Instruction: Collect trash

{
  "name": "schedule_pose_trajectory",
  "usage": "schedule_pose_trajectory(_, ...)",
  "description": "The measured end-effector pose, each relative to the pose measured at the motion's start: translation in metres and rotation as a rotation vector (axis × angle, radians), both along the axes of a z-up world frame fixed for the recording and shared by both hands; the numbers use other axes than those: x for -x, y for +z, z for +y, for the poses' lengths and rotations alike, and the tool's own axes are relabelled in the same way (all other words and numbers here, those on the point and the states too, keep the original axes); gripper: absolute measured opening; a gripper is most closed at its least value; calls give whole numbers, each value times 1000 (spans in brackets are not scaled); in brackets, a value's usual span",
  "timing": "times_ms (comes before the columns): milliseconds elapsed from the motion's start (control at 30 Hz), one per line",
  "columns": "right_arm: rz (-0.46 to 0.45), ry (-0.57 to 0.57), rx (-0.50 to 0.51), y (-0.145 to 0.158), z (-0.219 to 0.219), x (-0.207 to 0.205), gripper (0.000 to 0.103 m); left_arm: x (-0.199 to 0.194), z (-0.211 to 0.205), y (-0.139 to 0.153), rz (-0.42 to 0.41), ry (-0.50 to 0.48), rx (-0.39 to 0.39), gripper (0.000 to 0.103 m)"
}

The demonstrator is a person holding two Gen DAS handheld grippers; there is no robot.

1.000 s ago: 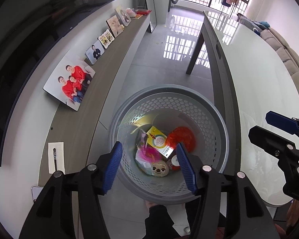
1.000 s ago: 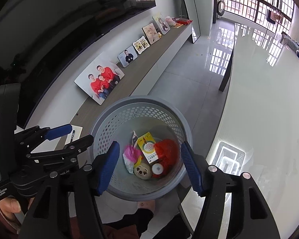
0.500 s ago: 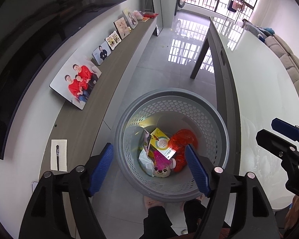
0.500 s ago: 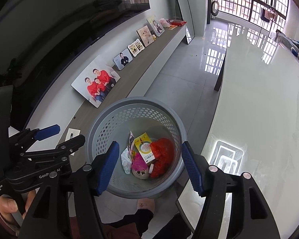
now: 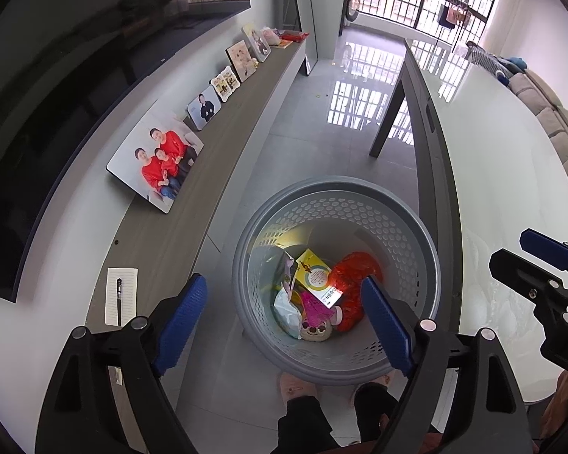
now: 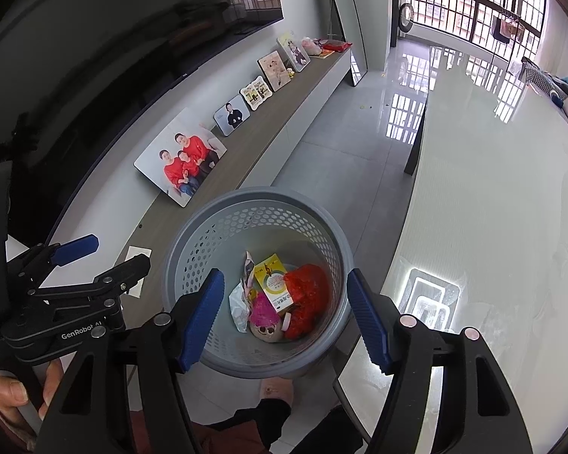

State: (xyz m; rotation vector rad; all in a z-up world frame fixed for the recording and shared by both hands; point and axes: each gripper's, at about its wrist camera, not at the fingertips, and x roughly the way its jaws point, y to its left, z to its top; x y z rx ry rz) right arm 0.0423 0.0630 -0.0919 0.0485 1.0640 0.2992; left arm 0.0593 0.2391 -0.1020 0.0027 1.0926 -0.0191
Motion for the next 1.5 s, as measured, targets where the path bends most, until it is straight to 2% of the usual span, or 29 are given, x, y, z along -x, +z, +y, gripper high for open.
schedule_pose_trajectory(367, 2, -17, 5, 1, -1, -1, 66, -1, -1, 6, -22, -3, -10, 90)
schedule_pose_trajectory(1500, 6, -29, 8, 3, -3, -2, 66, -6, -4, 7, -21, -1, -28, 95)
